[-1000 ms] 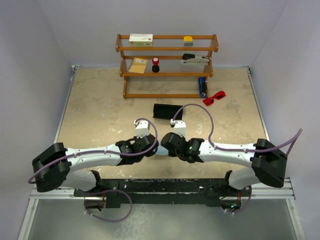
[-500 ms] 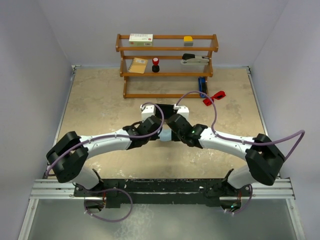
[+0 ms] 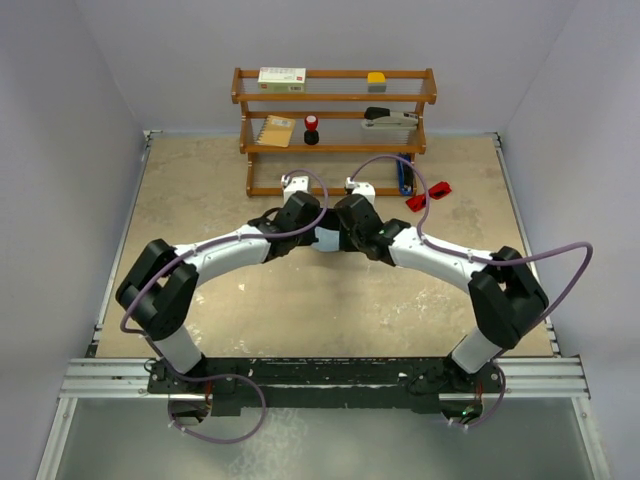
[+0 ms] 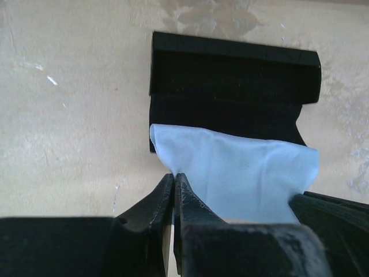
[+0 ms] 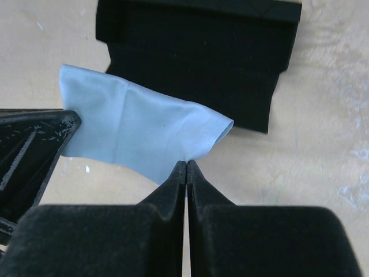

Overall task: Organize the sunglasses
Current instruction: Place the glasses cleaning cloth in the sunglasses case.

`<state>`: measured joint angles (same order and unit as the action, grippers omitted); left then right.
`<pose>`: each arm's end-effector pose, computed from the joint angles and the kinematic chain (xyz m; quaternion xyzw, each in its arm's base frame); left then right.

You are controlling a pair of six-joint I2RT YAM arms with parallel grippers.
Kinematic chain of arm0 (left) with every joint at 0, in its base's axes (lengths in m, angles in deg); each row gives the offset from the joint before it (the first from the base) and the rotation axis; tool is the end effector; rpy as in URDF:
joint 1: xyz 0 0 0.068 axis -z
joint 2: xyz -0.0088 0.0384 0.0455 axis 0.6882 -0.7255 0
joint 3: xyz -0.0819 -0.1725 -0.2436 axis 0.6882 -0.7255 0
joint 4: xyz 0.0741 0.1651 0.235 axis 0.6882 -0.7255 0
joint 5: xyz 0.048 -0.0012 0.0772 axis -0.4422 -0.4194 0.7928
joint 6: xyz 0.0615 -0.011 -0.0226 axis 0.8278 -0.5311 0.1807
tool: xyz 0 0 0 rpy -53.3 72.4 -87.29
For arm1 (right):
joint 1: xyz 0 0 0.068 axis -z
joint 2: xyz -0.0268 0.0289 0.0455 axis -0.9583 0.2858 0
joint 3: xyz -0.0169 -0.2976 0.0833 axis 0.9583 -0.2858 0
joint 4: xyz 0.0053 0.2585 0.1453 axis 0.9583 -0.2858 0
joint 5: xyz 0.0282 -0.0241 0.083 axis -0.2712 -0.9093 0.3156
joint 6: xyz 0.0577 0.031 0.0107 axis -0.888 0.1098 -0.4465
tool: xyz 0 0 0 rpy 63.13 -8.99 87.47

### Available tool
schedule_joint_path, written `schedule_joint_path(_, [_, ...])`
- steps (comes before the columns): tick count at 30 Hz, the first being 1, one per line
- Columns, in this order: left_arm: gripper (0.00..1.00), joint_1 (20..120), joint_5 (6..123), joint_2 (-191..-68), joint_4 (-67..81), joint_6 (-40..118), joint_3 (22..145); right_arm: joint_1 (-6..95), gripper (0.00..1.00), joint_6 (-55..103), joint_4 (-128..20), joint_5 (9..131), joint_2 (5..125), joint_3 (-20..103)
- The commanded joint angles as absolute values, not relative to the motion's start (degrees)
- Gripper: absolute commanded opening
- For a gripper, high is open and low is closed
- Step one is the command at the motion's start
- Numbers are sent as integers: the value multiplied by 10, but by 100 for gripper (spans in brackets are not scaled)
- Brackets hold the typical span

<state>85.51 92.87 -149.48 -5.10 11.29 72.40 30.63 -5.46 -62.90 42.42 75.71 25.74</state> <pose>0.3123 -0.2571 0.2165 -0.0455 0.9098 -0.1251 0.3931 0.3010 0.2543 0.2362 0.0182 0.9003 0.1392 0.4120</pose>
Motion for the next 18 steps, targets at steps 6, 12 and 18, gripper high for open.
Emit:
schedule_joint_path(6, [0, 816, 891, -1532, -35, 159, 794, 341, 0, -12, -616, 447, 799, 335])
schedule_joint_path(12, [0, 801, 885, -1567, -39, 179, 835, 359, 0, -8, -608, 453, 817, 344])
schedule_joint_path(18, [0, 792, 880, -1597, -38, 188, 866, 375, 0, 1, -602, 457, 836, 364])
